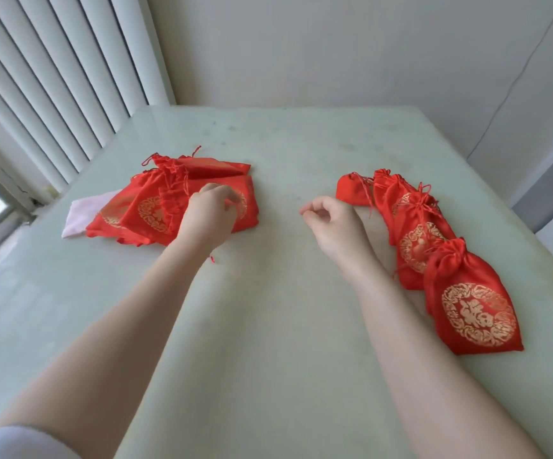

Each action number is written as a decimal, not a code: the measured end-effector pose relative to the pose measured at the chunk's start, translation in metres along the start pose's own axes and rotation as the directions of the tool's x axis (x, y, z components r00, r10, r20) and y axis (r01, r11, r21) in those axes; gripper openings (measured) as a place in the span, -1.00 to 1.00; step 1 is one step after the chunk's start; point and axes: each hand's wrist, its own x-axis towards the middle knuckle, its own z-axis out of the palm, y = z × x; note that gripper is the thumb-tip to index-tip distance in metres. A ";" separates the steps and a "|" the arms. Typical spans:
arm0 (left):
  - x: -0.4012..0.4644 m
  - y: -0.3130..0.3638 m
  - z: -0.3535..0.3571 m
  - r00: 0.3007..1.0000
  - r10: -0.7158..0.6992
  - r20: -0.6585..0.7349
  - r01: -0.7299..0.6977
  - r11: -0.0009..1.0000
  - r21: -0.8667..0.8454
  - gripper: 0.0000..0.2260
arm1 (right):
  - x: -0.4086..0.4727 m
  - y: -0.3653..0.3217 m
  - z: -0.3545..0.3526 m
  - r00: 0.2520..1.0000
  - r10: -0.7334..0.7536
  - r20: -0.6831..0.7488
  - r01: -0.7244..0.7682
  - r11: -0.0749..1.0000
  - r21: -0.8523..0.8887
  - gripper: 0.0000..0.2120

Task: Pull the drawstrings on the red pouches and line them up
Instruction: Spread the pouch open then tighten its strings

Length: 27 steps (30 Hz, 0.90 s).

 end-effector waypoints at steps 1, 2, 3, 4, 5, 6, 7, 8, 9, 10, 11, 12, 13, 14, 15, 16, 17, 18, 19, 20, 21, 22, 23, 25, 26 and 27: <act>-0.007 -0.008 -0.005 0.999 -0.011 0.038 0.009 0.999 0.046 -0.81 | -0.005 -0.006 0.008 0.999 -0.019 0.044 0.020 1.000 -0.017 -0.86; -0.015 -0.015 -0.009 0.996 -0.009 0.085 0.001 0.995 0.101 -0.79 | -0.011 -0.012 0.016 0.995 -0.036 0.088 0.040 0.998 -0.044 -0.87; -0.022 -0.020 -0.011 0.991 -0.006 0.137 -0.017 0.986 0.168 -0.73 | -0.016 -0.017 0.022 0.991 -0.051 0.124 0.061 0.995 -0.077 -0.88; -0.028 -0.023 -0.013 0.984 0.000 0.177 -0.044 0.968 0.246 -0.68 | -0.020 -0.022 0.028 0.985 -0.069 0.155 0.087 0.990 -0.110 -0.88; -0.033 -0.026 -0.015 0.981 0.013 0.192 -0.075 0.945 0.320 -0.67 | -0.024 -0.027 0.033 0.979 -0.088 0.184 0.115 0.983 -0.141 -0.89; -0.038 -0.028 -0.017 0.982 0.038 0.183 -0.106 0.919 0.379 -0.71 | -0.030 -0.033 0.038 0.973 -0.105 0.204 0.140 0.977 -0.164 -0.89; -0.040 -0.029 -0.017 0.984 0.066 0.164 -0.130 0.897 0.423 -0.76 | -0.033 -0.037 0.041 0.970 -0.115 0.216 0.155 0.972 -0.177 -0.88; -0.042 -0.029 -0.017 0.986 0.086 0.145 -0.143 0.881 0.452 -0.77 | -0.036 -0.040 0.043 0.968 -0.120 0.222 0.163 0.969 -0.186 -0.88; -0.045 -0.028 -0.016 0.985 0.107 0.132 -0.157 0.867 0.472 -0.76 | -0.041 -0.042 0.044 0.967 -0.123 0.224 0.169 0.966 -0.197 -0.87; -0.047 -0.028 -0.015 0.984 0.122 0.133 -0.172 0.857 0.485 -0.76 | -0.043 -0.043 0.045 0.966 -0.120 0.228 0.167 0.965 -0.202 -0.87; -0.048 -0.028 -0.014 0.980 0.144 0.141 -0.194 0.857 0.478 -0.76 | -0.046 -0.042 0.044 0.967 -0.116 0.226 0.164 0.964 -0.208 -0.87; -0.050 -0.029 -0.013 0.972 0.178 0.155 -0.230 0.865 0.446 -0.77 | -0.050 -0.042 0.043 0.970 -0.109 0.218 0.158 0.963 -0.219 -0.87; -0.051 -0.030 -0.011 0.957 0.224 0.182 -0.280 0.875 0.394 -0.79 | -0.052 -0.040 0.040 0.973 -0.102 0.206 0.149 0.962 -0.228 -0.88; -0.052 -0.030 -0.009 0.936 0.281 0.210 -0.337 0.884 0.323 -0.81 | -0.052 -0.038 0.038 0.977 -0.092 0.191 0.136 0.963 -0.233 -0.89; -0.055 -0.029 -0.008 0.911 0.338 0.237 -0.393 0.886 0.247 -0.83 | -0.053 -0.036 0.036 0.981 -0.084 0.173 0.125 0.963 -0.238 -0.89; -0.058 -0.028 -0.006 0.889 0.379 0.257 -0.431 0.882 0.192 -0.85 | -0.054 -0.033 0.033 0.985 -0.078 0.155 0.114 0.964 -0.241 -0.90; -0.062 -0.027 -0.005 0.879 0.398 0.262 -0.446 0.881 0.159 -0.86 | -0.055 -0.031 0.032 0.988 -0.070 0.137 0.102 0.965 -0.240 -0.89; -0.065 -0.026 -0.004 0.883 0.396 0.252 -0.437 0.889 0.136 -0.87 | -0.055 -0.030 0.030 0.990 -0.056 0.126 0.085 0.969 -0.234 -0.90; -0.066 -0.026 -0.003 0.899 0.376 0.226 -0.408 0.906 0.115 -0.84 | -0.056 -0.028 0.029 0.992 -0.034 0.121 0.060 0.973 -0.223 -0.91; -0.067 -0.026 -0.004 0.920 0.340 0.195 -0.363 0.927 0.098 -0.80 | -0.057 -0.027 0.028 0.992 -0.011 0.123 0.038 0.976 -0.216 -0.91; -0.066 -0.026 -0.006 0.935 0.306 0.180 -0.325 0.941 0.093 -0.76 | -0.057 -0.026 0.028 0.992 0.011 0.127 0.016 0.978 -0.206 -0.92; -0.064 -0.025 -0.007 0.937 0.295 0.186 -0.316 0.943 0.099 -0.74 | -0.056 -0.025 0.027 0.991 0.028 0.131 -0.001 0.979 -0.202 -0.92; -0.062 -0.022 -0.008 0.928 0.309 0.207 -0.336 0.935 0.110 -0.74 | -0.055 -0.023 0.026 0.991 0.039 0.129 -0.012 0.979 -0.202 -0.92; -0.061 -0.014 -0.006 0.891 0.358 0.279 -0.403 0.907 0.121 -0.74 | -0.051 -0.021 0.024 0.993 0.044 0.111 -0.020 0.978 -0.208 -0.89; -0.062 -0.010 -0.004 0.866 0.375 0.332 -0.438 0.888 0.139 -0.73 | -0.049 -0.020 0.022 0.994 0.040 0.098 -0.018 0.977 -0.214 -0.86; -0.063 -0.007 -0.001 0.842 0.383 0.379 -0.469 0.868 0.163 -0.74 | -0.046 -0.019 0.021 0.995 0.037 0.091 -0.015 0.975 -0.223 -0.83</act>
